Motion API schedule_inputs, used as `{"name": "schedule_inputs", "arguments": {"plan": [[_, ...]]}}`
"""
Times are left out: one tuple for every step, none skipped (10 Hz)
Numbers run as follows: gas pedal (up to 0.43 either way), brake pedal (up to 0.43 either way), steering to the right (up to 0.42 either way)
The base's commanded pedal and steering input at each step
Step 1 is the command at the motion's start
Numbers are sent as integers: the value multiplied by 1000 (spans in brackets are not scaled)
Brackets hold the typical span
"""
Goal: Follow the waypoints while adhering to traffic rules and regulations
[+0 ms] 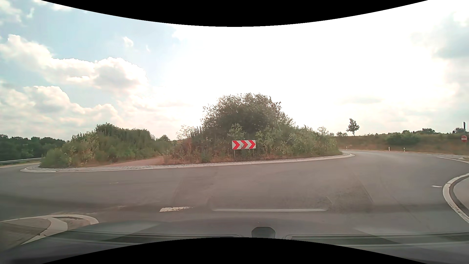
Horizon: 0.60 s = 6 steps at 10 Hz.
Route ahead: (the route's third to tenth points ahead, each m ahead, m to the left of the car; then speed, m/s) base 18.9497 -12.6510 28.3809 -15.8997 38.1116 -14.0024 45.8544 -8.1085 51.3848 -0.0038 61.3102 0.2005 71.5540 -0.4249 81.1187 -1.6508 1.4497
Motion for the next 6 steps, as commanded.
{"name": "schedule_inputs", "arguments": {"plan": [[287,0,92],[378,0,94],[421,0,99],[488,0,104],[571,0,114],[650,0,125]]}}
